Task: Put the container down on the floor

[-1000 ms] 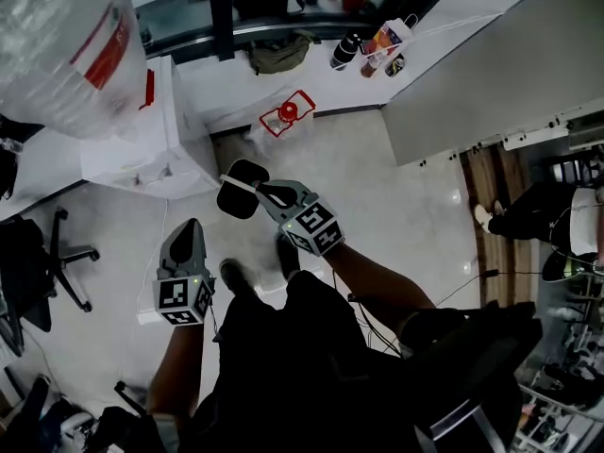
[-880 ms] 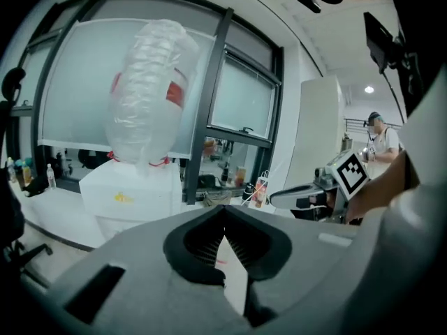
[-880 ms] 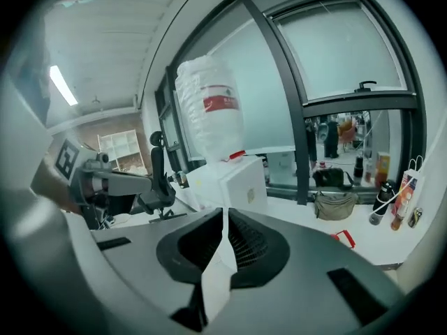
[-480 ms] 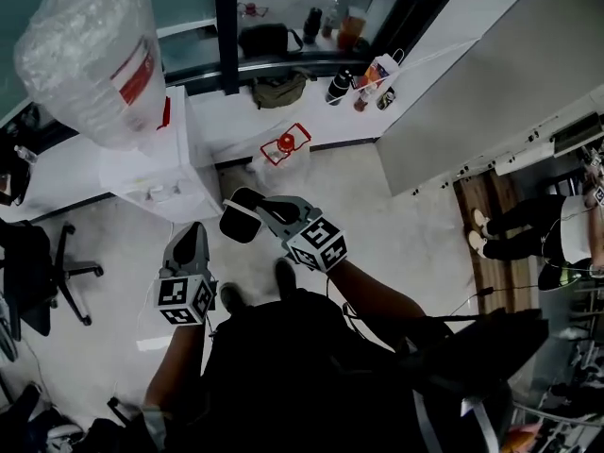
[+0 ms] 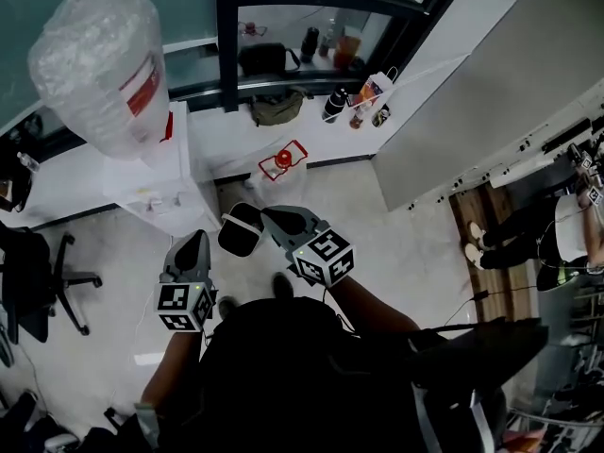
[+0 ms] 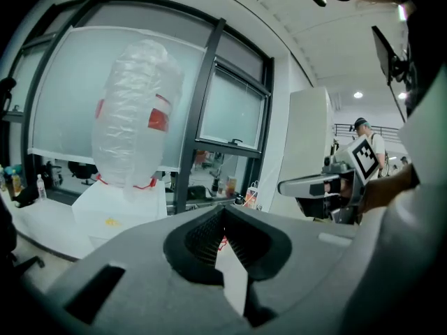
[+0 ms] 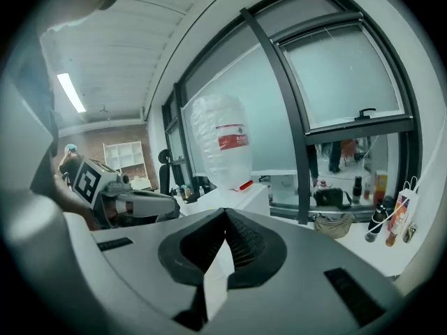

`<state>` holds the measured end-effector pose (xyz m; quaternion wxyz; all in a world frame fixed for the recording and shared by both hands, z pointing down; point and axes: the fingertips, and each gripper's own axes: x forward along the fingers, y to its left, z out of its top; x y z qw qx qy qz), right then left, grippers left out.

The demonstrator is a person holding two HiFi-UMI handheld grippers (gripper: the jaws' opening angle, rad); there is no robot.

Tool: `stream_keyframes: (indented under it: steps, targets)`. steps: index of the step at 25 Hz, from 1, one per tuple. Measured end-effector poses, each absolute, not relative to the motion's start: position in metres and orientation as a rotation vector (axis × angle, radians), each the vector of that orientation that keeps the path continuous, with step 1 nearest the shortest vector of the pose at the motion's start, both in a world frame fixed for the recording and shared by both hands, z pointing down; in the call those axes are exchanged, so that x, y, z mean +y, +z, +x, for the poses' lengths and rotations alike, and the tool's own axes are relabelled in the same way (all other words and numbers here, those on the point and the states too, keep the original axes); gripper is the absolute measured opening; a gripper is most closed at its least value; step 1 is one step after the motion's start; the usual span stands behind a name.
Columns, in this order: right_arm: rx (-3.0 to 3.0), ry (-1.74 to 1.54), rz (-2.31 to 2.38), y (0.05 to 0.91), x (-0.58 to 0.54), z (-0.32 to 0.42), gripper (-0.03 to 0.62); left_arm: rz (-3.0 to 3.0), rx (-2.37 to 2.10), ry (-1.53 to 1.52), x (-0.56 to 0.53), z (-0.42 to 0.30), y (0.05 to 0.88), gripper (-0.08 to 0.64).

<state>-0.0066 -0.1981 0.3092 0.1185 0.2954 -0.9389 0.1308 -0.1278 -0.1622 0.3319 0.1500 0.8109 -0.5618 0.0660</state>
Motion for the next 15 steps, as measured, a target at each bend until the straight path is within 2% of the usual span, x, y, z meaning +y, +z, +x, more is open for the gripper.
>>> stream_keyframes:
  steps: [15]
  targets:
    - [-2.705,0.301,0.919,0.298,-0.203,-0.012,0.008,2.329,-1.74,0.129,-0.165,-0.155,0.306,0.011]
